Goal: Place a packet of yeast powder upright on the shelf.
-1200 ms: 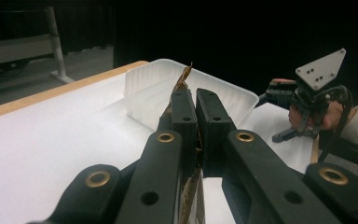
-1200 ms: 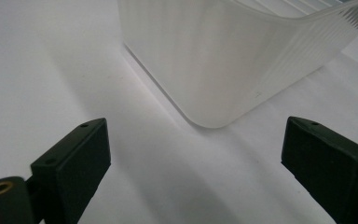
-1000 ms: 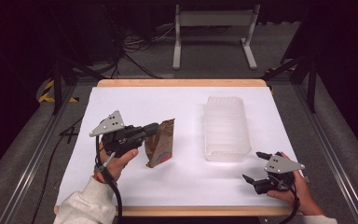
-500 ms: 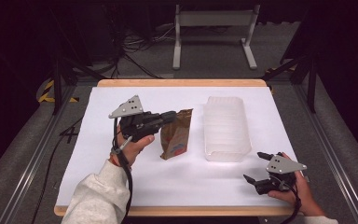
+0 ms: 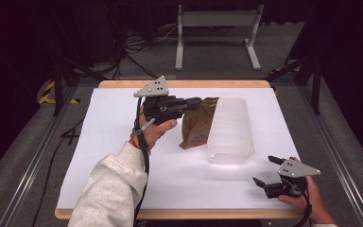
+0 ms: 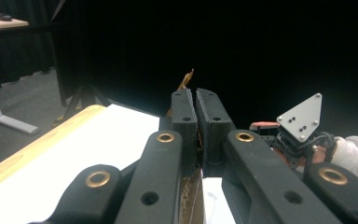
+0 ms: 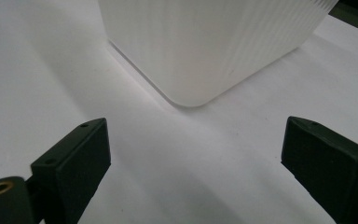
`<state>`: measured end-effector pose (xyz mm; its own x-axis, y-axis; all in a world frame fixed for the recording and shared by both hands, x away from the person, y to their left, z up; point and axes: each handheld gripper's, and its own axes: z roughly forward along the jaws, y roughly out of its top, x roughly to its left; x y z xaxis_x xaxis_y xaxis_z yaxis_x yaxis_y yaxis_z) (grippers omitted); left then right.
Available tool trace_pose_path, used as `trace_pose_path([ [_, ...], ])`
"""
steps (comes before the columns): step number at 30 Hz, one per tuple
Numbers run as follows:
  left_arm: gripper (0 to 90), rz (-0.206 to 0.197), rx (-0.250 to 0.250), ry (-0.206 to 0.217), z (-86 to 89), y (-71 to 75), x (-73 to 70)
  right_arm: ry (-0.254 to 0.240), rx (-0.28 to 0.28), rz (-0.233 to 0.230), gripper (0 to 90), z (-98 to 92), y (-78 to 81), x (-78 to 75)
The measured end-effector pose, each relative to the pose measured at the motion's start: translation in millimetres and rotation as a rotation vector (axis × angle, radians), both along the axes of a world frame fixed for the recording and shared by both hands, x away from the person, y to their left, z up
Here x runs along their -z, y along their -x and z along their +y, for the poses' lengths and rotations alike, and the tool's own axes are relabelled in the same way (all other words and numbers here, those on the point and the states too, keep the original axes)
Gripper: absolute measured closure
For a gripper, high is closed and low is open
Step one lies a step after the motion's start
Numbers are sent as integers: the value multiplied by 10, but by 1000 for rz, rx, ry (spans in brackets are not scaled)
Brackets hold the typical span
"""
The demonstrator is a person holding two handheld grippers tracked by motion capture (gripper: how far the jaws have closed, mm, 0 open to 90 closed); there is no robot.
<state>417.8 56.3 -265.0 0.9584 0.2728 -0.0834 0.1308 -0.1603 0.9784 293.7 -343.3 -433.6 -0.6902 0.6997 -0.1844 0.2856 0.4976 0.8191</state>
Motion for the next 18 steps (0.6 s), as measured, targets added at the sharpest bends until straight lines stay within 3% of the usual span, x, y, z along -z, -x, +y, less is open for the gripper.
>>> trace_pose_path([
  [18,869,-11,104,9,-530,-34,-50,4,1,-1,87,-8,34,9],
])
